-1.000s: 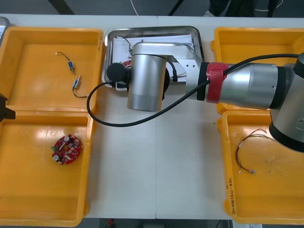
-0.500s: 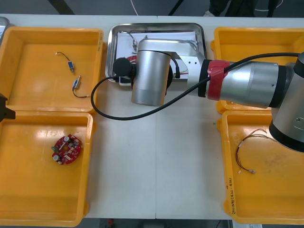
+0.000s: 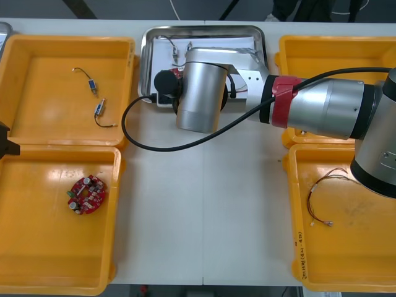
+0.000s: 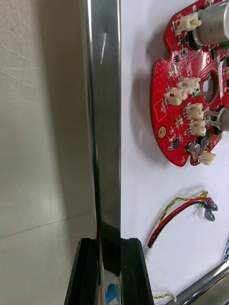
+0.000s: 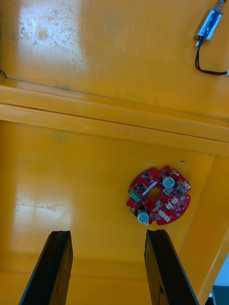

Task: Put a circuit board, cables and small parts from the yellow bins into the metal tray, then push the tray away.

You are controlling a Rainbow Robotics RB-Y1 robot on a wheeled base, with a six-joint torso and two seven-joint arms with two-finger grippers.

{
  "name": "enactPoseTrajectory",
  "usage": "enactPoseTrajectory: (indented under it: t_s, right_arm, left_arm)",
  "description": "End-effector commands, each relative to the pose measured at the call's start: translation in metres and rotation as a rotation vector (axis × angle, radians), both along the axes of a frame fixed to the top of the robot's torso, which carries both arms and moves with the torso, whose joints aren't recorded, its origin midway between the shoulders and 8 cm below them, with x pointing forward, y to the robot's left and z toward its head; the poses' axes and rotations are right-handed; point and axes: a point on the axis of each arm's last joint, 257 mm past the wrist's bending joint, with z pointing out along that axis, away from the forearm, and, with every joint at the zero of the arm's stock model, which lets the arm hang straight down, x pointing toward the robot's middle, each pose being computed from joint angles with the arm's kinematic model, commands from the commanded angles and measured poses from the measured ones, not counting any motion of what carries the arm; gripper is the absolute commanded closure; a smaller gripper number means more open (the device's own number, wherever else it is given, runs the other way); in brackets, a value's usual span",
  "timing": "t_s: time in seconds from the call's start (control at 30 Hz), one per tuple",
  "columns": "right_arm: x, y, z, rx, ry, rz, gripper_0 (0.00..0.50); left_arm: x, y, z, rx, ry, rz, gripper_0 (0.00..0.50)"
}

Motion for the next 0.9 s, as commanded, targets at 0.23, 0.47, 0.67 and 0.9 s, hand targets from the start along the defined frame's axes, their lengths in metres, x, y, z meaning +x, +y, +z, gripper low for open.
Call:
enactPoseTrajectory:
  t_s: [0.23, 0.47, 0.67, 0.9]
  right_arm:
    - [0.014, 0.013, 0.042, -0.015, -0.072, 0.043, 0.318]
    - [0.014, 0.013, 0.042, -0.016, -0.07, 0.042, 0.0]
    - [0.004, 0.015, 0.045, -0.011, -0.053, 0.027, 0.0]
    - [-0.02, 0.018, 0.052, 0.023, 0.021, -0.024, 0.0]
  left_arm:
    - [0.001, 0.018, 0.013, 0.074, -0.025, -0.026, 0.057]
    - [0.001, 0.018, 0.013, 0.074, -0.025, -0.026, 0.058]
    - [0.001, 0.018, 0.013, 0.074, -0.025, -0.026, 0.058]
    - [0.001, 0.018, 0.013, 0.074, -0.025, -0.026, 0.058]
